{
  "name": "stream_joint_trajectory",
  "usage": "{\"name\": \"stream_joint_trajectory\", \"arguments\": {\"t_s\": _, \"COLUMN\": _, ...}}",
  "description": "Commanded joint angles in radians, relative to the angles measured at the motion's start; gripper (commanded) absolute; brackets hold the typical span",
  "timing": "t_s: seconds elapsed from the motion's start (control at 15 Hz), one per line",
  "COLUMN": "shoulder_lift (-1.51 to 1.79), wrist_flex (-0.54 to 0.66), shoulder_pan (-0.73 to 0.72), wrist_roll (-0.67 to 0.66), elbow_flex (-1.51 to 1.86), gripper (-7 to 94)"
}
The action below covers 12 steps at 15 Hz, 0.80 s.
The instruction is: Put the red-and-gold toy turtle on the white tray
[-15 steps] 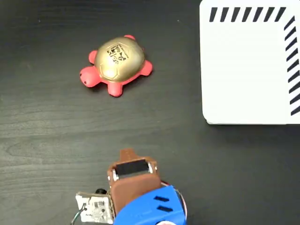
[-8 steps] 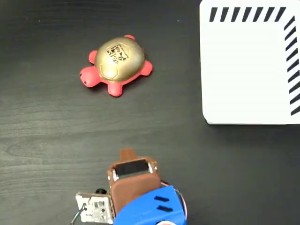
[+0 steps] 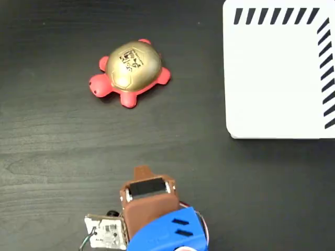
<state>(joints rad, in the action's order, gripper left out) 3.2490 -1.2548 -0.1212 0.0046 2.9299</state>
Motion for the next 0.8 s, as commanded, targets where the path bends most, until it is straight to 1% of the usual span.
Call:
{"name": "stream_joint_trajectory", "arguments": {"t_s": 0.0, "shoulder_lift": -0.012, "wrist_flex": -0.002, "shoulder_pan": -0.021, "wrist_roll": 0.012, "elbow_flex": -0.011, "gripper": 0}}
{"name": "stream_joint_trajectory", "arguments": {"t_s": 0.07, "shoulder_lift": -0.072, "wrist_flex": 0.058, "shoulder_pan": -0.035, "wrist_roll": 0.043, "elbow_flex": -0.014, "gripper": 0}}
{"name": "stream_joint_trajectory", "arguments": {"t_s": 0.13, "shoulder_lift": -0.169, "wrist_flex": 0.164, "shoulder_pan": -0.032, "wrist_roll": -0.014, "elbow_flex": -0.023, "gripper": 0}}
{"name": "stream_joint_trajectory", "arguments": {"t_s": 0.2, "shoulder_lift": -0.270, "wrist_flex": 0.232, "shoulder_pan": -0.023, "wrist_roll": -0.060, "elbow_flex": -0.074, "gripper": 0}}
{"name": "stream_joint_trajectory", "arguments": {"t_s": 0.27, "shoulder_lift": -0.383, "wrist_flex": 0.252, "shoulder_pan": -0.021, "wrist_roll": -0.100, "elbow_flex": -0.161, "gripper": 0}}
{"name": "stream_joint_trajectory", "arguments": {"t_s": 0.4, "shoulder_lift": -0.635, "wrist_flex": 0.204, "shoulder_pan": -0.012, "wrist_roll": -0.164, "elbow_flex": -0.394, "gripper": 0}}
{"name": "stream_joint_trajectory", "arguments": {"t_s": 0.73, "shoulder_lift": -1.204, "wrist_flex": -0.029, "shoulder_pan": 0.035, "wrist_roll": -0.321, "elbow_flex": -1.029, "gripper": 0}}
